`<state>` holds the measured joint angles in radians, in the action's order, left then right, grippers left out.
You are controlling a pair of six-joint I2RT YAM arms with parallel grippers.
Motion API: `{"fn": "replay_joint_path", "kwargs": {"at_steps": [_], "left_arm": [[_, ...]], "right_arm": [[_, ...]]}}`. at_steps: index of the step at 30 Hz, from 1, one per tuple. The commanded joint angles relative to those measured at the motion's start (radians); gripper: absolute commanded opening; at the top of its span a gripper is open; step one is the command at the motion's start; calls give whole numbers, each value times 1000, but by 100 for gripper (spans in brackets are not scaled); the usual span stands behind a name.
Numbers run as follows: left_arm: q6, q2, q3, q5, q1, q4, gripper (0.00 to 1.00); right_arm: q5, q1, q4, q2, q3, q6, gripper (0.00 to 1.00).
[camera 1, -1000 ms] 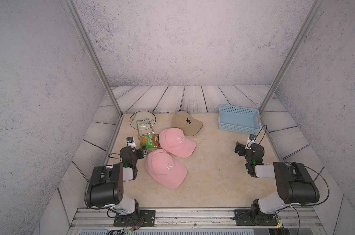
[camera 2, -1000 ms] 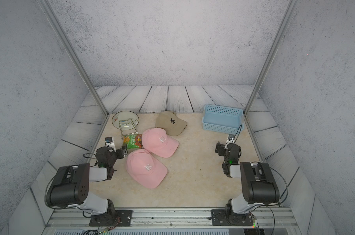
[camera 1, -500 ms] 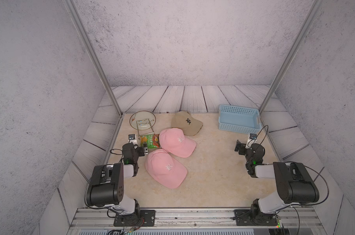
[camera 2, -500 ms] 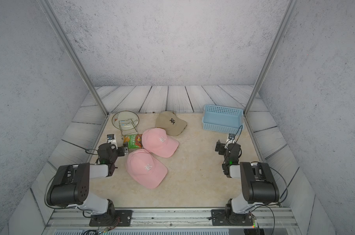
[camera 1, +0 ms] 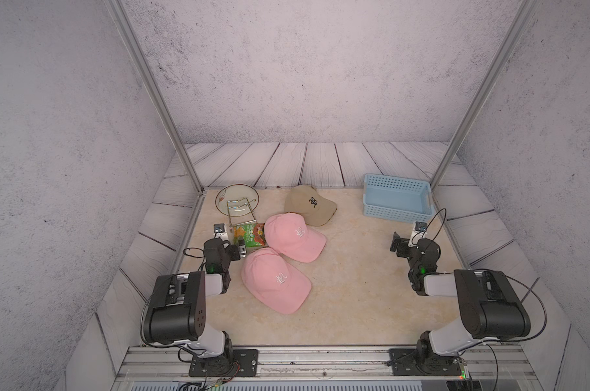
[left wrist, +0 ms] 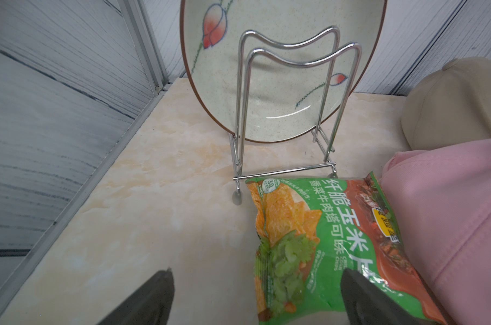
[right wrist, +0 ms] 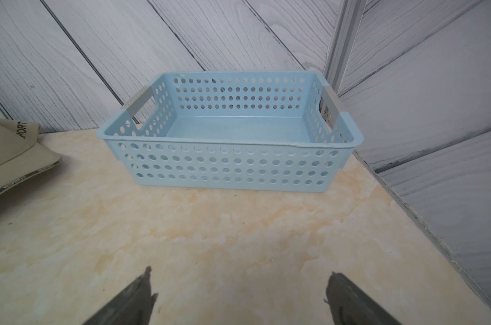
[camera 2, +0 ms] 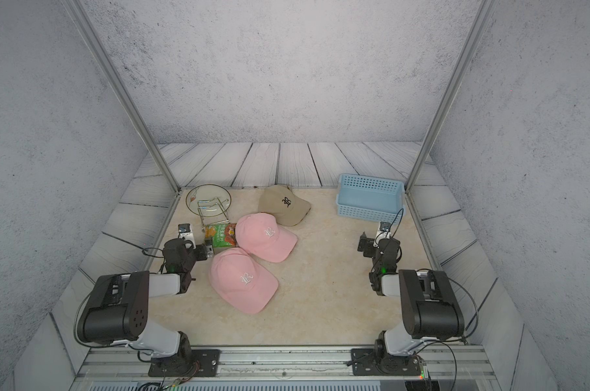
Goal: Turn the baseball cap inside out
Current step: Reset both arms
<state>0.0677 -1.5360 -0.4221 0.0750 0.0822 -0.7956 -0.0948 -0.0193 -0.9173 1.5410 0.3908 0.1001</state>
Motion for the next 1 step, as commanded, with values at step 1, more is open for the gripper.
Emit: {"fn": "replay_joint_path", "kwargs": {"at_steps": [1], "left_arm": [[-9,12,-17,-6,-5,1,98]], "right_arm": [[13,-2,-14,22,-10,-3,100]]}}
